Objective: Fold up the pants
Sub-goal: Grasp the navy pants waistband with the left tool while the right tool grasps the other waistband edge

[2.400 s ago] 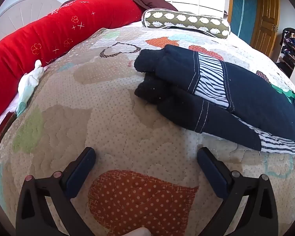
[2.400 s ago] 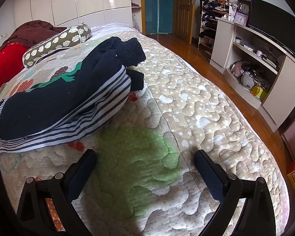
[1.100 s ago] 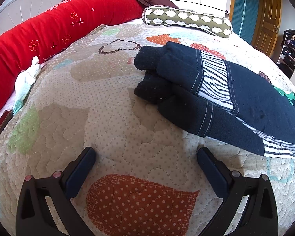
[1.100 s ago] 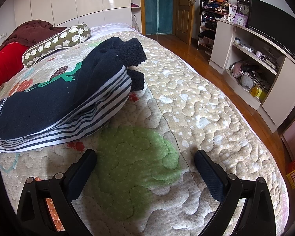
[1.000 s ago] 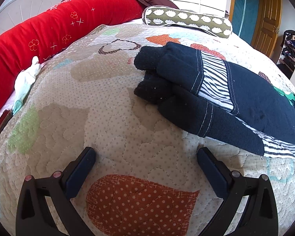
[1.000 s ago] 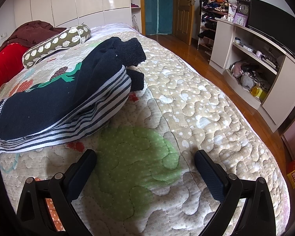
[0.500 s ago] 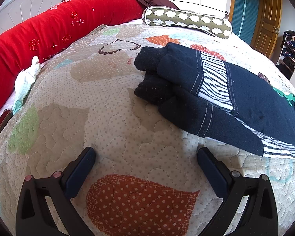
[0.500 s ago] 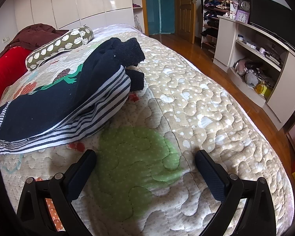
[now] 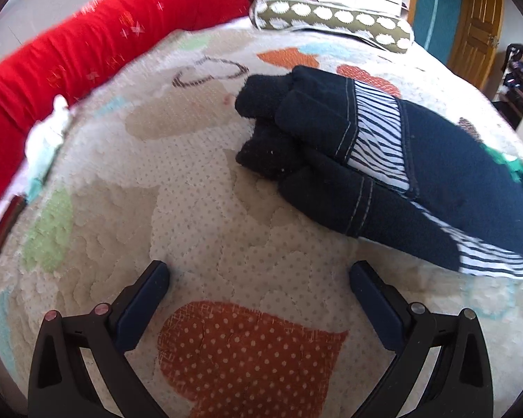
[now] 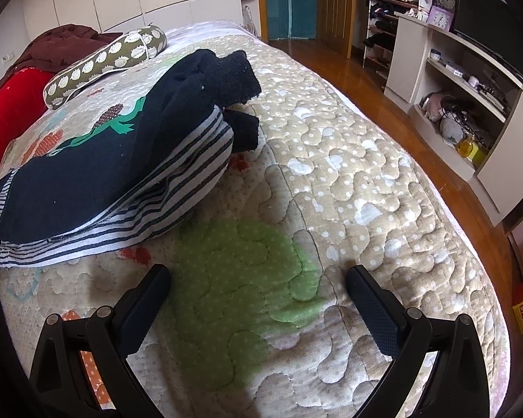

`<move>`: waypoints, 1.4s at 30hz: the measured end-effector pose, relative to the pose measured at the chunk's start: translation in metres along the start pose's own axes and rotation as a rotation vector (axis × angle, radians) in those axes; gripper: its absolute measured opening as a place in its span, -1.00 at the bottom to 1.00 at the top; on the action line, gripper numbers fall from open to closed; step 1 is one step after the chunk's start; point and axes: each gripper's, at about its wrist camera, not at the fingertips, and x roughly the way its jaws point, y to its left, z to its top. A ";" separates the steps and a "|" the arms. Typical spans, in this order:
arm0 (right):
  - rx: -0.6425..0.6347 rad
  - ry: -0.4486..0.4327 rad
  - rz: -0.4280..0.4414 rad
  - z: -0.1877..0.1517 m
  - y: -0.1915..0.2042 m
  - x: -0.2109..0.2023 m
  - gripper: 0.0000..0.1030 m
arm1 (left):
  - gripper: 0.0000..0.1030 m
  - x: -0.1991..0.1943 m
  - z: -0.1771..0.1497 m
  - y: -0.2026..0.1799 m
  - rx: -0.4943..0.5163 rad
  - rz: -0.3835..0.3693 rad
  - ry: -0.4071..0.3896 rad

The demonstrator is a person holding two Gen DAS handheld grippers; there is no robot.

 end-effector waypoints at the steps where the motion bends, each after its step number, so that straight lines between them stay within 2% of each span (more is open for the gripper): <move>1: -0.006 0.003 0.005 -0.001 0.000 0.000 1.00 | 1.00 -0.004 0.001 0.006 -0.017 -0.048 0.010; 4: -0.015 -0.015 0.029 -0.004 0.000 -0.002 1.00 | 1.00 -0.018 0.007 0.035 -0.136 -0.238 0.022; 5: -0.010 -0.030 0.042 -0.005 -0.002 -0.003 1.00 | 0.99 -0.020 0.011 0.041 -0.170 -0.278 0.024; 9: -0.004 -0.040 0.064 -0.006 -0.004 -0.005 1.00 | 1.00 -0.014 0.029 0.051 -0.239 -0.353 0.062; 12: 0.001 -0.045 0.063 -0.005 -0.004 -0.009 0.92 | 0.99 -0.003 0.042 0.041 -0.231 -0.412 0.110; 14: 0.041 -0.069 0.114 -0.004 -0.010 -0.017 0.86 | 0.99 0.006 0.052 0.030 -0.205 -0.430 0.125; 18: 0.180 -0.070 0.288 0.012 -0.025 -0.015 0.71 | 0.99 0.023 0.075 0.003 -0.138 -0.436 0.148; 20: 0.216 -0.068 0.332 0.026 -0.021 -0.006 0.63 | 1.00 0.033 0.086 -0.005 -0.140 -0.413 0.168; 22: 0.232 -0.072 0.319 0.041 -0.014 0.001 0.59 | 0.99 0.043 0.093 -0.008 -0.181 -0.378 0.197; 23: 0.234 -0.075 0.320 0.048 -0.010 0.005 0.49 | 0.93 0.049 0.097 -0.009 -0.215 -0.351 0.219; 25: 0.242 -0.063 0.323 0.061 0.001 0.017 0.23 | 0.19 0.048 0.101 -0.013 -0.219 -0.276 0.218; 26: 0.248 -0.052 0.313 0.067 0.005 0.023 -0.06 | -0.32 0.045 0.103 -0.018 -0.181 -0.246 0.228; 27: 0.252 -0.041 0.290 0.072 0.008 0.027 -0.44 | -0.65 0.043 0.103 -0.022 -0.159 -0.272 0.237; 28: 0.256 -0.031 0.289 0.074 0.011 0.030 -0.59 | -0.64 0.037 0.102 -0.024 -0.140 -0.285 0.237; 29: 0.274 -0.011 0.338 0.075 0.010 0.030 -0.69 | -0.64 0.031 0.102 -0.024 -0.122 -0.272 0.221; 31: 0.303 0.004 0.407 0.075 0.009 0.021 -0.70 | -0.65 0.016 0.100 -0.024 -0.084 -0.261 0.182; 36: 0.251 0.000 0.472 0.062 0.018 -0.012 -0.71 | -0.65 -0.026 0.086 -0.008 -0.070 -0.284 0.128; 39: 0.242 0.008 0.526 0.048 0.022 -0.035 -0.71 | -0.65 -0.051 0.072 0.011 -0.067 -0.286 0.105; 42: 0.240 0.027 0.574 0.023 0.023 -0.051 -0.71 | -0.60 -0.069 0.043 0.034 -0.094 -0.278 0.082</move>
